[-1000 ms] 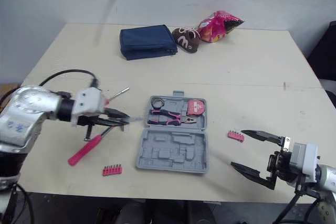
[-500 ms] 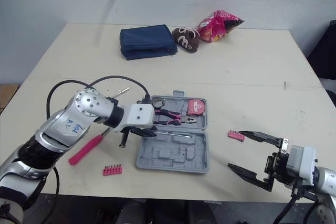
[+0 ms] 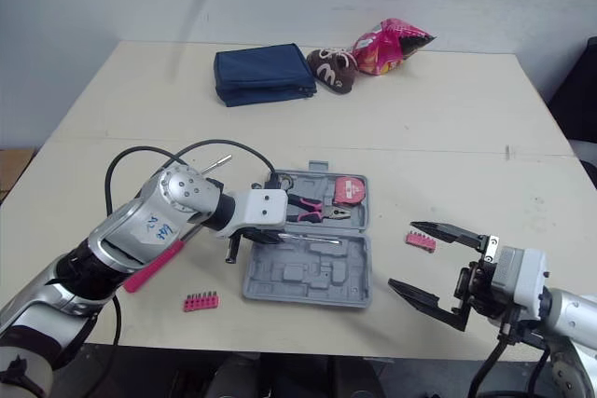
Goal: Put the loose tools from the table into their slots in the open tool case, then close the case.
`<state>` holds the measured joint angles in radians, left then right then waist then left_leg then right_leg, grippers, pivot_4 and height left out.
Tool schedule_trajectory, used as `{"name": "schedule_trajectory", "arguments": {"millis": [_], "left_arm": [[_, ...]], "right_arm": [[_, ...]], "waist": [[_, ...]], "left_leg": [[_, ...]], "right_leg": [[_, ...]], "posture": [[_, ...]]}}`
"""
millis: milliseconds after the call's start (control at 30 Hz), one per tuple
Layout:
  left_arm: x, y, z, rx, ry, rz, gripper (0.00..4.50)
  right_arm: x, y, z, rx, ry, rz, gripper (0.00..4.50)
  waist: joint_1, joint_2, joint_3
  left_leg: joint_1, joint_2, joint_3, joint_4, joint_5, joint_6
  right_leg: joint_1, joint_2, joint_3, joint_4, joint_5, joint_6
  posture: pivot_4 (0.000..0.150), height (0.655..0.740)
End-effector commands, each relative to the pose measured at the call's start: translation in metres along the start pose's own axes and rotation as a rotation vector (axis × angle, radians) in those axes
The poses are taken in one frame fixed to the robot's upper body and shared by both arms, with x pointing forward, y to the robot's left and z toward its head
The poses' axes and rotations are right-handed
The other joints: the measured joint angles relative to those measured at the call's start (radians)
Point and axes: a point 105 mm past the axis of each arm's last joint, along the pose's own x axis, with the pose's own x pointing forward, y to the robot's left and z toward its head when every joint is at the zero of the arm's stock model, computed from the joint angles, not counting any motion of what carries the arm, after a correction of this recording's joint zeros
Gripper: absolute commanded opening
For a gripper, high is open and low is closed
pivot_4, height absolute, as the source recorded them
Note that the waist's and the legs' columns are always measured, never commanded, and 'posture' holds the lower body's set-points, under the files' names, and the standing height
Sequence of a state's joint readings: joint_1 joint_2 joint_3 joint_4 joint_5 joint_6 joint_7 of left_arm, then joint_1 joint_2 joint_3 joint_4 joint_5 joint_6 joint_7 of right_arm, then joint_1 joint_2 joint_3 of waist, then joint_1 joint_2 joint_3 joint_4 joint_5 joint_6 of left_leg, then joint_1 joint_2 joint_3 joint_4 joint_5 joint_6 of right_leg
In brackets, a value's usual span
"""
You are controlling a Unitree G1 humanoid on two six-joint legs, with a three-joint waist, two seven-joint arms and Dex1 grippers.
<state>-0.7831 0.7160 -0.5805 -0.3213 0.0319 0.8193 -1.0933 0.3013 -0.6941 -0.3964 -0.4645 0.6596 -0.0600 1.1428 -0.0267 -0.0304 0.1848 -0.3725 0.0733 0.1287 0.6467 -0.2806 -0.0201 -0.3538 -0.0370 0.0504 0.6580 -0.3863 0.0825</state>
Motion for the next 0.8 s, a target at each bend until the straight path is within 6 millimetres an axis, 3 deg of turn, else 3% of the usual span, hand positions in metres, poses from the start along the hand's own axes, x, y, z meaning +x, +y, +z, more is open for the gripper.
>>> {"name": "schedule_trajectory", "arguments": {"millis": [33,400,433,567,800], "left_arm": [[-0.002,0.001,0.004,0.038,0.015,0.014,0.01],[0.003,0.004,0.013,0.081,-0.013,0.027,0.01],[0.002,0.004,0.015,0.087,-0.024,0.028,0.97],[-0.008,0.003,0.028,0.155,-0.092,0.032,2.62],[-0.027,0.000,0.046,0.139,-0.351,-0.001,2.62]], "right_arm": [[0.003,0.002,0.006,-0.017,-0.017,0.009,4.50],[0.002,0.006,0.007,-0.009,-0.021,0.004,4.50],[0.002,0.006,0.007,-0.007,-0.021,0.004,4.50],[0.003,0.009,0.009,-0.005,-0.022,0.007,4.50],[0.005,0.014,0.013,0.014,-0.021,0.008,4.50]], "waist": [[0.000,0.000,0.000],[0.000,0.000,0.000],[0.000,0.000,0.000],[0.000,0.000,0.000],[-0.001,0.000,0.000]], "left_leg": [[0.000,0.000,0.000,0.000,0.000,0.000],[0.000,0.000,0.000,0.000,0.000,0.000],[0.000,0.000,0.000,0.000,0.000,0.000],[0.000,0.000,0.000,0.000,0.000,0.000],[0.000,0.000,0.000,0.000,0.000,0.000]], "right_leg": [[0.000,0.000,0.000,0.000,0.000,0.000],[0.000,0.000,0.000,0.000,0.000,0.000],[0.000,0.000,0.000,0.000,0.000,0.000],[0.000,0.000,0.000,0.000,0.000,0.000],[0.000,0.000,0.000,0.000,0.000,0.000]], "posture": [[0.150,0.7400],[0.150,0.7400],[0.150,0.7400],[0.150,0.7400],[0.150,0.7400]]}}
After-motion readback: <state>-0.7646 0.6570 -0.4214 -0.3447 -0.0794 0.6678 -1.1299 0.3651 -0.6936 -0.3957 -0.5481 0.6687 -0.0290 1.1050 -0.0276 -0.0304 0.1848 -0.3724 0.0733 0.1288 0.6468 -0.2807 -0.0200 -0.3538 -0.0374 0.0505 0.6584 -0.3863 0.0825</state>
